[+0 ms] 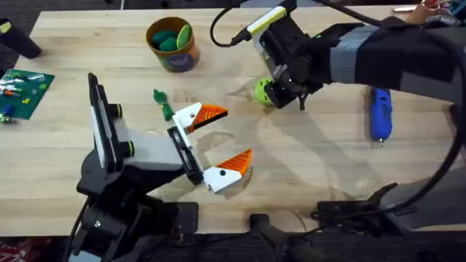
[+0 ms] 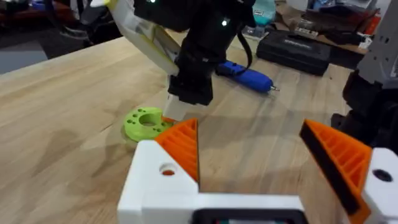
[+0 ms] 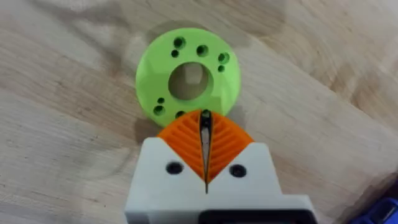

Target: Pick up the gripper from the table and insert it into the empty holder that is missing its gripper. Then pick up a screw, insert it into the mounting hole, and use the screwdriver to tighten it. Finally, clean up the table by picking up the vegetable and placing it into the bucket.

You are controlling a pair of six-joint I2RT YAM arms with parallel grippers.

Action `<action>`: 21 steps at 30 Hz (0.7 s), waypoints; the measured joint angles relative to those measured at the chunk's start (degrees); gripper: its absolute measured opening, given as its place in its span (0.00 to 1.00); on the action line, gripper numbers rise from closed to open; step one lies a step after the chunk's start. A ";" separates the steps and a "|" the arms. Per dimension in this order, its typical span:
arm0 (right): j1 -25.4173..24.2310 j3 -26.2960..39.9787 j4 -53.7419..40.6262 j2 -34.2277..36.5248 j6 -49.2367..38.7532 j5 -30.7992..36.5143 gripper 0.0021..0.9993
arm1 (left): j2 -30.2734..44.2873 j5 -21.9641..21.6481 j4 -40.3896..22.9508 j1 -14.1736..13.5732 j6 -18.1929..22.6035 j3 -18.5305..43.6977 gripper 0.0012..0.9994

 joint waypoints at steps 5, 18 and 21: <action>0.00 0.20 -0.81 -0.25 0.06 -0.07 0.01 | -0.02 0.00 0.00 0.00 0.02 0.00 0.99; 0.00 10.53 -13.57 -10.85 0.48 -4.95 0.01 | -0.02 0.00 0.00 0.00 0.00 0.00 0.99; 0.00 13.28 -16.38 -12.56 0.75 -6.56 0.01 | 0.00 0.00 0.00 0.00 0.00 0.00 0.99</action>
